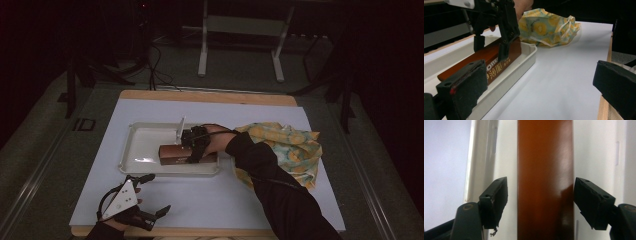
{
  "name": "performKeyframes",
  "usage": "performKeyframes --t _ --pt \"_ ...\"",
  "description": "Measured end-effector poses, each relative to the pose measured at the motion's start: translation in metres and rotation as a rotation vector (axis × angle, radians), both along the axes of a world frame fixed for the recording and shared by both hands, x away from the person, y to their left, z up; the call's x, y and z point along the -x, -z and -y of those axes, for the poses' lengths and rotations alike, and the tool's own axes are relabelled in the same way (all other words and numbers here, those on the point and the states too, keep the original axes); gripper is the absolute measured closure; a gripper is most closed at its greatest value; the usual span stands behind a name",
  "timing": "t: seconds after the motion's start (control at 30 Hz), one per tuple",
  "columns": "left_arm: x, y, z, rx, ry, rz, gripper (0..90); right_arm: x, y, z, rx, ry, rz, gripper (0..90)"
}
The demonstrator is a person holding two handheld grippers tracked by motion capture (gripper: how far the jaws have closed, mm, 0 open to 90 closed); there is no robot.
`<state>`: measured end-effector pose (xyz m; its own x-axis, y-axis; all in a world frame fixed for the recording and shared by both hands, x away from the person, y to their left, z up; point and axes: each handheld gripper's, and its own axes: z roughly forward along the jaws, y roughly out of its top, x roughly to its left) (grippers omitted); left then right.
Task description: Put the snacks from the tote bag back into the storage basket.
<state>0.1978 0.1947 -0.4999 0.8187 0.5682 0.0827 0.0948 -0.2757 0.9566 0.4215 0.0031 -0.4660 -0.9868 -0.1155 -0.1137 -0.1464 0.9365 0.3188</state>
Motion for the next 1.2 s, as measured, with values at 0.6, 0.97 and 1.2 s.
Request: performKeyframes --t 0.6,0.97,1.2 --pt "-0.001 0.0 0.0 0.0 -0.001 -0.004 0.0 0.002 -0.031 0.01 -0.048 0.017 -0.008 12.9" --pt "-0.001 0.0 0.001 0.0 0.0 -0.004 0.0 -0.006 -0.047 0.027 -0.084 0.059 -0.026 16.0" --pt "-0.001 0.0 0.001 -0.001 0.001 -0.004 0.0 -0.009 -0.054 0.046 -0.109 0.118 -0.014 17.5"
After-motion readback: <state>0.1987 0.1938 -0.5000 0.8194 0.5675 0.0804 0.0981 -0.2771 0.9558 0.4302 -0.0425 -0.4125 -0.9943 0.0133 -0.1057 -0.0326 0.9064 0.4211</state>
